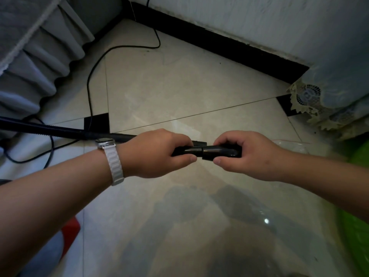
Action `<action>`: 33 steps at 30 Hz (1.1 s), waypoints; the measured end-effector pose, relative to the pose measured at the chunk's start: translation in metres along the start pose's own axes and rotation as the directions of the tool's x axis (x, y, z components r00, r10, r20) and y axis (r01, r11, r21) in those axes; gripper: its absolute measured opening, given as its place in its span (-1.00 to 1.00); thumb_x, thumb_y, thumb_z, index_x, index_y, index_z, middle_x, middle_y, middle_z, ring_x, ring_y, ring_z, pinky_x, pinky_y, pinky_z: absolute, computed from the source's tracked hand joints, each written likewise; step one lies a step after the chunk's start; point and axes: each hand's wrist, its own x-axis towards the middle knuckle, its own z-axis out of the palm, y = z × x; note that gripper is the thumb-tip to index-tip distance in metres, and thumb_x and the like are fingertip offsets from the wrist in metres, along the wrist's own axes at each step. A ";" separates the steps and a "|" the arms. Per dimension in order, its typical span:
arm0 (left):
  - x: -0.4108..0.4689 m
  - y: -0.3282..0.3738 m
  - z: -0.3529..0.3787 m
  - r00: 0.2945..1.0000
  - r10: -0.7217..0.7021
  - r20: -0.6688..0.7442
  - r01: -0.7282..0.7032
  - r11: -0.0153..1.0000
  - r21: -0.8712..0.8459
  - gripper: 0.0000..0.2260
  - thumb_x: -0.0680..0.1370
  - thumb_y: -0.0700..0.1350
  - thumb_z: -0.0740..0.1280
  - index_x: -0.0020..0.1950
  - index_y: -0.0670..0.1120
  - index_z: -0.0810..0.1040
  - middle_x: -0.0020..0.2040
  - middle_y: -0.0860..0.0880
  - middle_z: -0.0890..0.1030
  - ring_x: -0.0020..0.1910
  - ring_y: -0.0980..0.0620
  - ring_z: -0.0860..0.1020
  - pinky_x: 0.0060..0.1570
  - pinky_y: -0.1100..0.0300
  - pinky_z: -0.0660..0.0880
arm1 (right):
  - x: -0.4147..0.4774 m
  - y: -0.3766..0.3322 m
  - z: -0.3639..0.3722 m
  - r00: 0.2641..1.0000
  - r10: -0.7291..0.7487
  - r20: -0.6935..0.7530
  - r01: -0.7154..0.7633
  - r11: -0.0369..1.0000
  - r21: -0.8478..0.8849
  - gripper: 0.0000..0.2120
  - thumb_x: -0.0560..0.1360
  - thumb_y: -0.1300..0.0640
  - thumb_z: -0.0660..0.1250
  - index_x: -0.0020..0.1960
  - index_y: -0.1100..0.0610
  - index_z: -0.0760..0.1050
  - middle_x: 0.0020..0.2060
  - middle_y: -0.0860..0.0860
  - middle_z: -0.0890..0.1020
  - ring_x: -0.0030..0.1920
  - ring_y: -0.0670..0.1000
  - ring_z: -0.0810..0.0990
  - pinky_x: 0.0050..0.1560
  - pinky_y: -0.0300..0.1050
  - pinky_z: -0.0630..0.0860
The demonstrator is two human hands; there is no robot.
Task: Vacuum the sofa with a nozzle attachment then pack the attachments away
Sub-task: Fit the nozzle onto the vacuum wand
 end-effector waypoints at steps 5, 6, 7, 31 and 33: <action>0.001 -0.002 -0.001 0.989 -0.110 -0.095 0.076 0.948 -0.308 -0.84 0.57 0.14 0.28 0.02 0.10 0.55 -0.22 -0.05 0.62 -0.23 -0.08 0.60 -0.20 -0.05 0.56 | 0.001 0.000 -0.002 1.000 0.003 -0.026 -0.002 0.999 0.038 -0.86 0.43 0.04 0.50 -0.03 -0.06 0.61 -0.31 -0.15 0.64 -0.33 -0.19 0.58 -0.30 -0.32 0.51; 0.001 -0.002 -0.002 0.983 -0.135 -0.123 0.083 0.930 -0.359 -0.86 0.57 0.14 0.30 0.01 0.11 0.55 -0.18 -0.07 0.64 -0.21 -0.11 0.61 -0.17 -0.08 0.57 | 0.000 0.000 -0.002 1.000 0.003 -0.027 -0.002 0.999 0.039 -0.86 0.43 0.04 0.50 -0.03 -0.06 0.61 -0.31 -0.16 0.64 -0.33 -0.19 0.58 -0.31 -0.33 0.50; 0.001 -0.002 -0.003 0.976 -0.159 -0.151 0.087 0.912 -0.400 -0.87 0.56 0.13 0.33 -0.01 0.11 0.56 -0.15 -0.07 0.64 -0.20 -0.12 0.61 -0.17 -0.08 0.56 | 0.000 0.000 -0.002 1.000 0.003 -0.027 -0.002 0.999 0.042 -0.86 0.43 0.05 0.50 -0.03 -0.05 0.61 -0.32 -0.17 0.63 -0.33 -0.20 0.57 -0.32 -0.34 0.50; -0.009 -0.007 -0.004 0.942 -0.293 -0.162 0.167 0.829 -0.533 -0.81 0.59 -0.21 0.24 0.00 0.01 0.61 -0.28 0.02 0.65 -0.31 0.08 0.60 -0.08 -0.07 0.58 | -0.002 0.025 -0.019 0.988 0.088 -0.127 -0.092 0.995 -0.028 -0.88 0.42 0.09 0.49 -0.09 -0.03 0.57 -0.30 -0.08 0.62 -0.38 -0.16 0.53 -0.30 -0.19 0.49; -0.009 -0.005 -0.002 0.945 -0.296 -0.142 0.171 0.814 -0.555 -0.76 0.59 -0.23 0.21 -0.02 0.00 0.64 -0.32 0.05 0.62 -0.33 0.11 0.56 -0.10 -0.04 0.56 | -0.003 0.024 -0.019 0.991 0.073 -0.113 -0.077 0.997 -0.028 -0.87 0.42 0.11 0.49 -0.09 -0.03 0.57 -0.29 -0.07 0.62 -0.36 -0.13 0.54 -0.29 -0.16 0.49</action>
